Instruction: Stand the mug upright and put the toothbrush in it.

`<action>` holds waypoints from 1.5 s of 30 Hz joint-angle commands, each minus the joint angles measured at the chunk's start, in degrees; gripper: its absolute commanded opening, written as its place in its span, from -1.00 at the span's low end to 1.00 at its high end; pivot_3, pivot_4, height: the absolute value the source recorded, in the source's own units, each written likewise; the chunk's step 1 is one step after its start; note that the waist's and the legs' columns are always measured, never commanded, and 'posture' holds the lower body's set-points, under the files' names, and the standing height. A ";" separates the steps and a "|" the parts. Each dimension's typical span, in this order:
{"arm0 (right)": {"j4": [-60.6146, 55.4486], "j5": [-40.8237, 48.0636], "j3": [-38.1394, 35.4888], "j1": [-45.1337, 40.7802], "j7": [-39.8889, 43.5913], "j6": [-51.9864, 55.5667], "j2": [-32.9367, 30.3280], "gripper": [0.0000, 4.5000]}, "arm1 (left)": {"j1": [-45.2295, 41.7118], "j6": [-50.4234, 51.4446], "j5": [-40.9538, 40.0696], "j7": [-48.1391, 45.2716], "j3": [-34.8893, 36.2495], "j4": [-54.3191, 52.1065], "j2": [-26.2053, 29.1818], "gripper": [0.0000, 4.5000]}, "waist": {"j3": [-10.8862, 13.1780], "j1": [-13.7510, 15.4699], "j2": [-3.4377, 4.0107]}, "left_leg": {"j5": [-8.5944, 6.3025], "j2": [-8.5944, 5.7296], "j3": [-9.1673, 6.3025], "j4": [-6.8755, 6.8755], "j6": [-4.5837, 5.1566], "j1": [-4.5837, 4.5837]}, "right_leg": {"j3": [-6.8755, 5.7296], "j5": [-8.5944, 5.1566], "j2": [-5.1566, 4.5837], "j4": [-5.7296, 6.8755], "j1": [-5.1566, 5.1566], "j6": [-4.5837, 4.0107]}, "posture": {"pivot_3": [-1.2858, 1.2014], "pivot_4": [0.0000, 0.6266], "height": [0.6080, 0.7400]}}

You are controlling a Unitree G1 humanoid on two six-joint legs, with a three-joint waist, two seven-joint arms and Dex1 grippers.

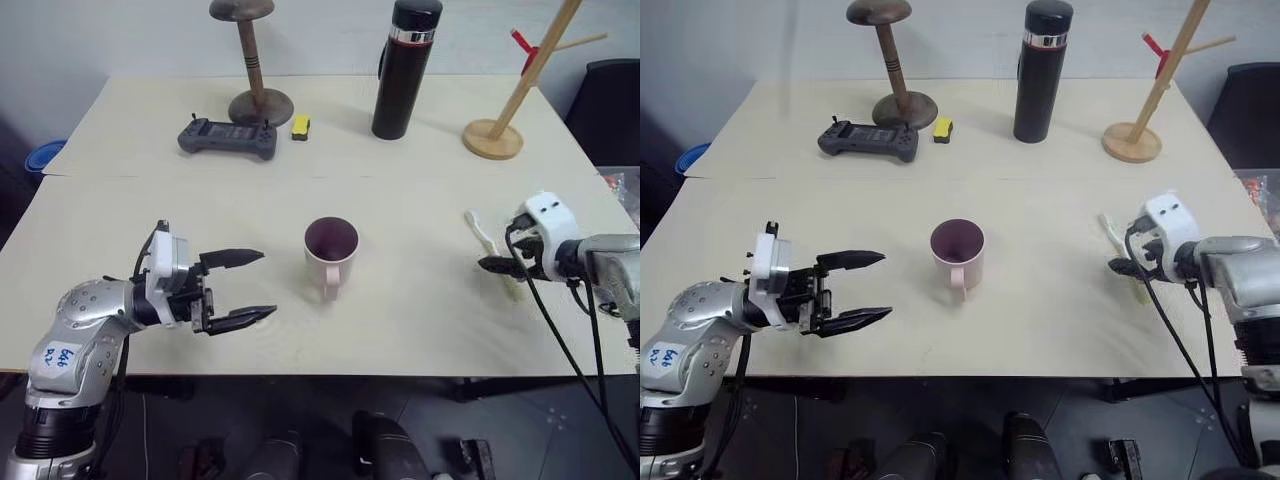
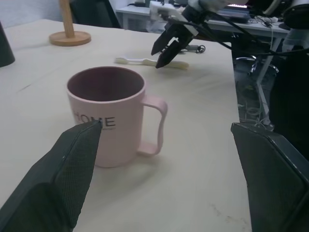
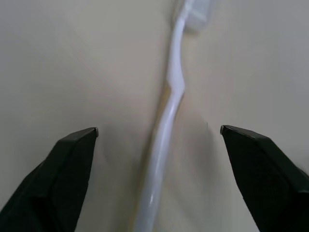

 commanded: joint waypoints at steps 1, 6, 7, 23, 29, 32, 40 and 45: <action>5.65 -2.48 1.92 -1.94 4.11 -1.38 -0.08 0.27 | 0.98 -0.49 -0.98 -0.33 1.07 -3.22 1.43 1.00 | -0.01 0.00 -0.02 | 0.00 0.01 -0.01 0.03 -0.01 0.00 | -0.01 0.01 0.00 0.02 0.00 -0.01 | 0.03 -0.52 1.00; 10.47 -2.80 0.78 -3.08 7.28 -4.01 0.57 -0.45 | 2.16 -0.86 -1.06 -0.08 1.80 -3.16 1.55 1.00 | -0.03 0.15 -0.04 | 0.02 0.03 -0.02 0.10 -0.03 0.03 | -0.01 0.05 0.01 0.07 0.06 -0.06 | 0.03 -0.52 1.00; 11.16 -2.62 0.15 -3.05 8.32 -5.65 0.61 -0.59 | 2.38 -1.00 -0.99 -0.02 1.97 -2.90 1.50 1.00 | -0.03 0.18 -0.06 | 0.02 0.03 -0.02 0.10 -0.03 0.02 | -0.01 0.05 0.01 0.07 0.05 -0.06 | 0.03 -0.52 1.00; -19.38 21.96 -15.90 4.33 15.68 -45.10 41.00 -0.96 | 4.94 -4.70 0.91 5.23 4.87 5.80 -2.62 1.00 | -0.04 -1.50 -0.07 | 0.05 0.17 -0.02 0.00 -0.17 0.20 | -0.05 0.08 0.18 0.18 0.06 -0.07 | 0.03 -0.52 1.00; -7.88 13.55 -9.73 3.25 13.22 -59.52 52.82 -0.96 | 4.28 -5.92 1.40 6.28 3.57 5.43 -3.39 1.00 | -0.05 -1.56 -0.07 | 0.06 0.02 -0.01 0.01 -0.15 0.30 | -0.15 0.09 0.09 0.26 0.15 -0.10 | 0.03 -0.52 1.00; -3.88 13.37 -8.94 2.09 14.44 -61.28 54.34 -0.96 | 4.61 -6.10 1.32 6.77 3.53 4.94 -3.63 1.00 | -0.05 -1.93 -0.07 | 0.06 0.03 0.03 -0.01 -0.15 0.33 | -0.35 0.10 0.06 0.39 0.12 -0.14 | 0.03 -0.52 1.00; -3.99 13.38 -7.33 3.07 20.16 -60.35 49.62 0.00 | 5.93 -7.58 2.43 7.71 4.55 4.56 -3.26 1.00 | -0.05 -3.25 -0.06 | 0.06 0.12 0.05 -0.11 -0.17 0.41 | -0.47 0.07 0.05 0.46 0.09 -0.27 | 0.03 -0.52 1.00; -8.30 15.74 -9.27 5.52 21.15 -55.75 43.09 0.77 | 7.32 -13.23 7.50 8.31 4.69 6.31 -2.62 1.00 | -0.05 -2.95 -0.06 | 0.06 0.10 0.06 -0.08 -0.17 0.39 | -0.47 0.07 0.01 0.44 0.12 -0.28 | 0.03 -0.52 1.00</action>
